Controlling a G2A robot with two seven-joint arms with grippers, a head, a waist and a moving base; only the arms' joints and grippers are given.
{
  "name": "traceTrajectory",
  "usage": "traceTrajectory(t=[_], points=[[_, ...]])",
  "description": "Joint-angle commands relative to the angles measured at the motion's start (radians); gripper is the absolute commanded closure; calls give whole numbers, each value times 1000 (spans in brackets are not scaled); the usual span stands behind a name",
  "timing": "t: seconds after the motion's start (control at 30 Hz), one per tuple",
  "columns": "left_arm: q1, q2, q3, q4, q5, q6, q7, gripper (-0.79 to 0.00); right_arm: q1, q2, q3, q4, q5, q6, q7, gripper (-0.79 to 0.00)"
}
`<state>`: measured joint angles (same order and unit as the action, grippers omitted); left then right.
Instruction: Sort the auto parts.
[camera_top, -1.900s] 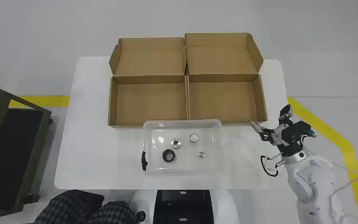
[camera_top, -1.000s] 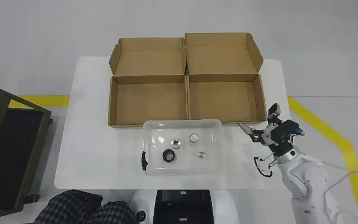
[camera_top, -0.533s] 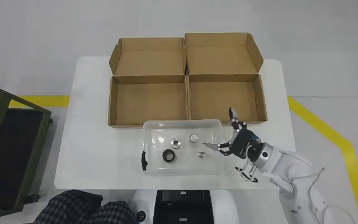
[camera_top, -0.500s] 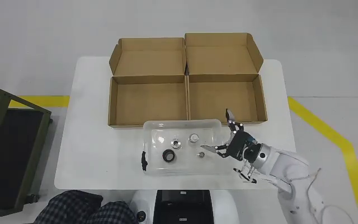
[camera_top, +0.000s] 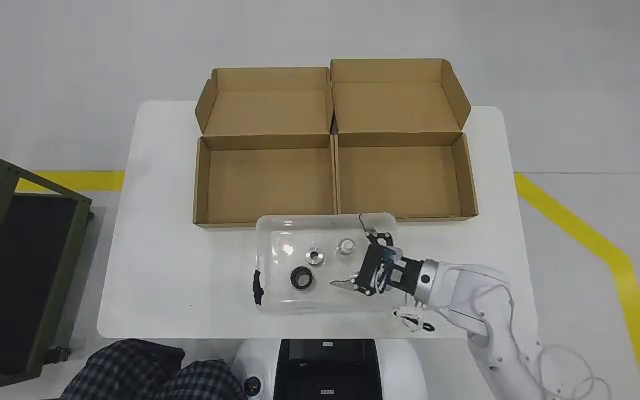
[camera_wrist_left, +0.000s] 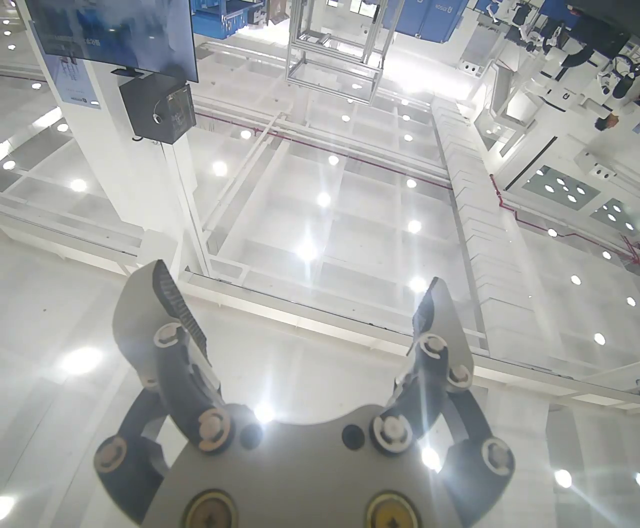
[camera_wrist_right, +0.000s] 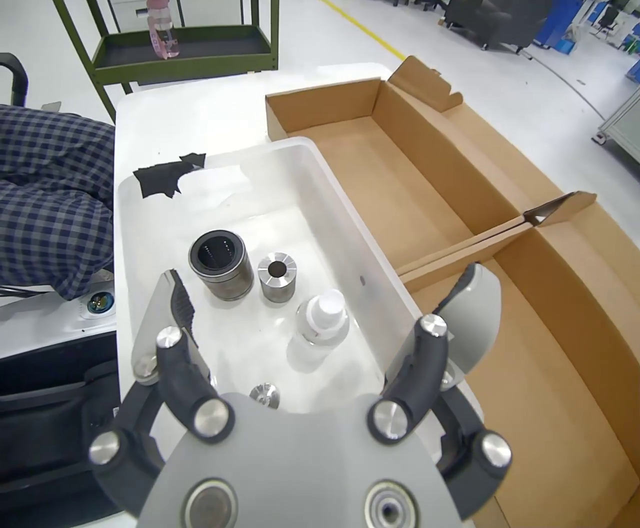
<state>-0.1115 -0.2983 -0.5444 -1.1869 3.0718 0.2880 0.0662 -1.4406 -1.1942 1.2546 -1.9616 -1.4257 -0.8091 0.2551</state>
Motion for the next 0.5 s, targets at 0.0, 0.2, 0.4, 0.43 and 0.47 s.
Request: traceTrajectory(t=[0.0, 0.2, 0.4, 0.43, 0.47], points=[[0, 0, 0, 0, 0, 0, 0, -785, 12, 1, -14, 7, -12, -2, 26, -785], [0, 0, 0, 0, 0, 0, 0, -785, 25, 4, -34, 29, -21, 1, 56, -785], [0, 0, 0, 0, 0, 0, 0, -785, 41, 9, -38, 52, -3, 0, 82, -785], [0, 0, 0, 0, 0, 0, 0, -785, 44, 9, -40, 57, 2, 2, 87, -785], [0, 0, 0, 0, 0, 0, 0, -785, 48, 9, -42, 62, 9, 4, 91, -785]])
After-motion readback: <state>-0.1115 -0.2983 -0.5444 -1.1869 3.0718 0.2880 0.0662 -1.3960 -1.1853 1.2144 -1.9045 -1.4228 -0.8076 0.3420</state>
